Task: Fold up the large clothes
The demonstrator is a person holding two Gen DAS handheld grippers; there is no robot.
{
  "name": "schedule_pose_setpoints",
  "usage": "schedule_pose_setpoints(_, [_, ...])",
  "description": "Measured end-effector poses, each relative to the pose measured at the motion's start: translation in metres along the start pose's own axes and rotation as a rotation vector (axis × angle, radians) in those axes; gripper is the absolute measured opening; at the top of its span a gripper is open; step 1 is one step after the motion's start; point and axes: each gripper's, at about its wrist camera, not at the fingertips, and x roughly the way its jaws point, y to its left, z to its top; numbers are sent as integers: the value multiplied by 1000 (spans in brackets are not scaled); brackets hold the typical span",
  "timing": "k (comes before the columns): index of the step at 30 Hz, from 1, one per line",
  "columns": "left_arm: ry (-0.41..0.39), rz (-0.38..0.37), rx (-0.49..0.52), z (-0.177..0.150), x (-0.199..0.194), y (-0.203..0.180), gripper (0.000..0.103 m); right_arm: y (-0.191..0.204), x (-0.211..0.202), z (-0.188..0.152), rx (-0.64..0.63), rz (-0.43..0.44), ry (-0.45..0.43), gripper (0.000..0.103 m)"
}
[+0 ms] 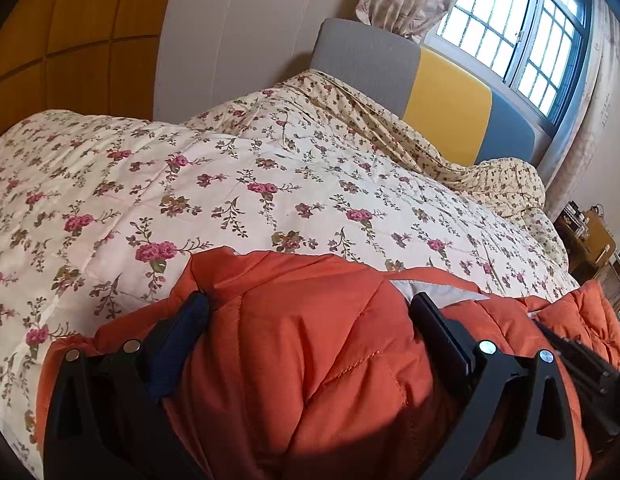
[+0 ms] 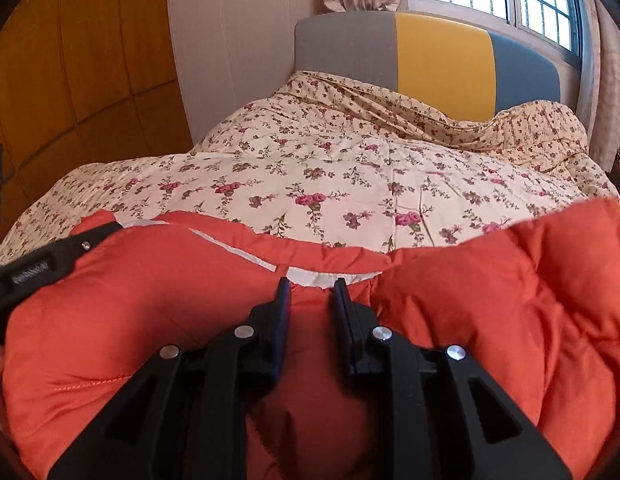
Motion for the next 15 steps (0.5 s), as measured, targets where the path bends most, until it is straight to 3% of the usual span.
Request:
schedule_pose_setpoints(5, [3,8,5,-1,1,-1,100,-1,0,4,-3,7,29,22])
schedule_pose_setpoints(6, [4,9,5,-1,1,-2,100,-6,-7,5,19,46,36,26])
schedule_pose_setpoints(7, [6,9,6,-1,1,-2,100,-13,-17,7,48,92,28,36])
schedule_pose_setpoints(9, [7,9,9,0,2,-2,100,-29,-40,10,89,117,-23,43])
schedule_pose_setpoints(12, [6,8,8,0,2,-2,100,-60,-68,14,106,58,-77,43])
schedule_pose_setpoints(15, [7,10,9,0,3,-2,100,-102,-75,16,131,-48,-66,43])
